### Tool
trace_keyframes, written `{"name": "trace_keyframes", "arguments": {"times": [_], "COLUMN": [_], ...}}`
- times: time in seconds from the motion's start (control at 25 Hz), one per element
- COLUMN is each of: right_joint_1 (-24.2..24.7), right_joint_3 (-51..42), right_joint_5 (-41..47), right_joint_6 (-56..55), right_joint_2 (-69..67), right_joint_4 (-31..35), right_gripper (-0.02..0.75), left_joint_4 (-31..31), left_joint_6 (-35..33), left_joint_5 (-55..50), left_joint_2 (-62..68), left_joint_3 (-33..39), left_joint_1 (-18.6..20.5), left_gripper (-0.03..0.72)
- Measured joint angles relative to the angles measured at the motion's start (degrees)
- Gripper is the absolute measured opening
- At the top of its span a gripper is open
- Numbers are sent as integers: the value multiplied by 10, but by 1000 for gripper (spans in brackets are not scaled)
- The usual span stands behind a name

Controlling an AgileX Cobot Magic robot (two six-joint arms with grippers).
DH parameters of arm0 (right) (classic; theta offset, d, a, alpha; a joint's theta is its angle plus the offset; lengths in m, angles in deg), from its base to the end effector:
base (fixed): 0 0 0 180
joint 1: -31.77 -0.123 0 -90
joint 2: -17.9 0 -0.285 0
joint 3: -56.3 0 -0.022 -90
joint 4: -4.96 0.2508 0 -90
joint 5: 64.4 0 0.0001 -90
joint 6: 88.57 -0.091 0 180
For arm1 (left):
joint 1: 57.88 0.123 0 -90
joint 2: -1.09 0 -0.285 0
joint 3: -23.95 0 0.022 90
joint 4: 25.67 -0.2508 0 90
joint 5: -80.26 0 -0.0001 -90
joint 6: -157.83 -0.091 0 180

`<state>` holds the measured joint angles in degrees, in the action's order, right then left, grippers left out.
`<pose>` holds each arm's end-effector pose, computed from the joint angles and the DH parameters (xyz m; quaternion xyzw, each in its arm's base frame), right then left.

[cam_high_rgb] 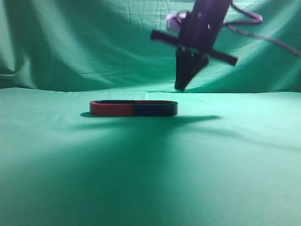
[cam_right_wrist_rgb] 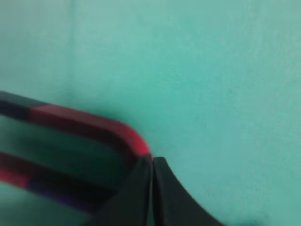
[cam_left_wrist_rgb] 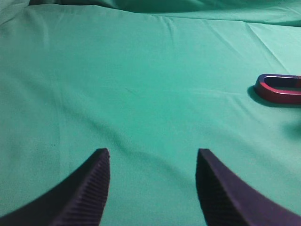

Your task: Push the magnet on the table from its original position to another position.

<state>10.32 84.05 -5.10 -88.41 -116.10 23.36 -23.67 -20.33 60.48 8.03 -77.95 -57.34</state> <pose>0.4271 0.1944 0.1946 -0.1210 0.9739 0.1671 0.0949 0.0530 -0.0006 0.1777 -0.0259 0.7919 -0.0216 0.6097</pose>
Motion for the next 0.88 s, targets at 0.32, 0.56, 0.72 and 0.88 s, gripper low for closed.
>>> {"name": "trace_keyframes", "arguments": {"times": [0.32,0.56,0.72,0.88], "right_joint_1": [0,0,0,0], "right_joint_3": [50,0,-70,-154], "right_joint_5": [111,122,125,128], "right_joint_6": [-2,-53,-71,-77], "right_joint_2": [149,302,403,500], "right_joint_4": [-56,-155,-175,-176], "right_gripper": [0,0,0,0], "left_joint_4": [0,0,0,0], "left_joint_6": [0,0,0,0], "left_joint_5": [0,0,0,0], "left_joint_2": [0,0,0,0], "left_joint_3": [0,0,0,0], "left_joint_1": [0,0,0,0], "left_gripper": [399,399,399,399]}}
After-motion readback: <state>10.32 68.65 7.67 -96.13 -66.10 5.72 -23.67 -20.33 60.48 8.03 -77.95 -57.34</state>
